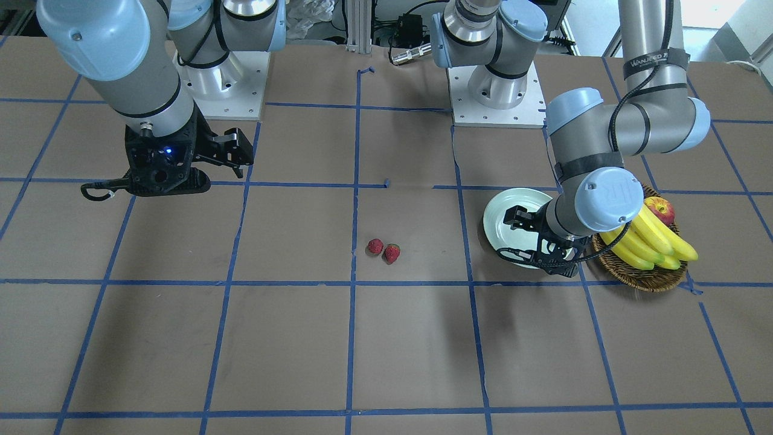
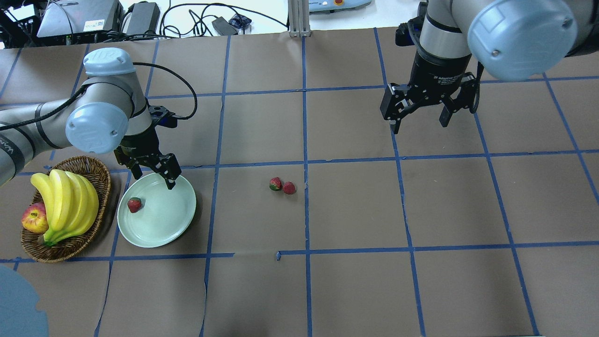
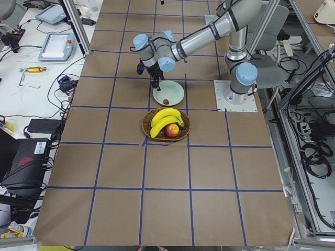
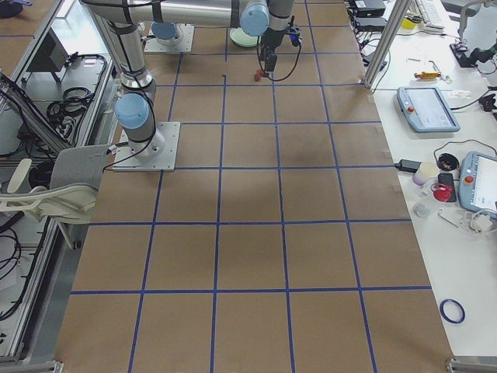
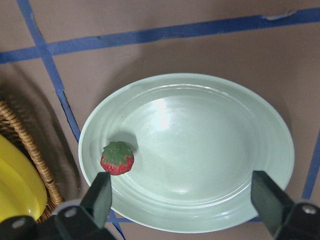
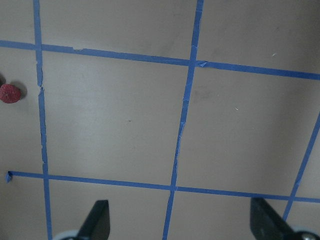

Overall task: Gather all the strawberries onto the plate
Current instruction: 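Move the left gripper back over the two remaining strawberries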

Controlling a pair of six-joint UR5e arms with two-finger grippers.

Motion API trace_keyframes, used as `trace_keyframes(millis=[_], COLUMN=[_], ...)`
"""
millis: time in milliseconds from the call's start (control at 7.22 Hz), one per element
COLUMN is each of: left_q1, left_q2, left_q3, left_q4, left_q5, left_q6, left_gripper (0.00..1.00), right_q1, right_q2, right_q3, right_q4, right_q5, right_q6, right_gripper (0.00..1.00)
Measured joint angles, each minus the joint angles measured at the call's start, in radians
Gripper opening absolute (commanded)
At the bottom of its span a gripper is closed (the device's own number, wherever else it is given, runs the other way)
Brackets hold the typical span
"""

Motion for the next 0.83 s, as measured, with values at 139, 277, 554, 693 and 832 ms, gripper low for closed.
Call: trace_keyframes(millis=[139, 277, 554, 693, 832], left_q1=[0.002, 0.004, 0.008, 0.005, -0.004], left_q2=[0.003, 0.008, 0.018, 0.024, 0.031], left_q3=[0.011, 0.027, 0.048, 0.052, 0.057], left_q4=[-0.002, -0.003, 0.013, 0.03, 0.062], left_q5=[-0.02, -0.031, -0.032, -0.031, -0.032], left_q6=[0.032, 0.045, -0.017, -0.126, -0.22], left_gripper=[1.0, 1.0, 1.0, 1.0, 1.0], right_q1=[0.0, 0.0, 0.0, 0.0, 0.0], right_q2=[0.0, 0.0, 0.001, 0.001, 0.001], right_q3=[0.0, 0.001, 0.001, 0.002, 0.002], right_q4=[0.0, 0.0, 0.0, 0.0, 0.0], right_q5=[0.0, -0.001, 0.0, 0.001, 0.001], right_q6=[0.0, 0.0, 0.0, 0.0, 0.0], right_gripper=[1.0, 1.0, 1.0, 1.0, 1.0])
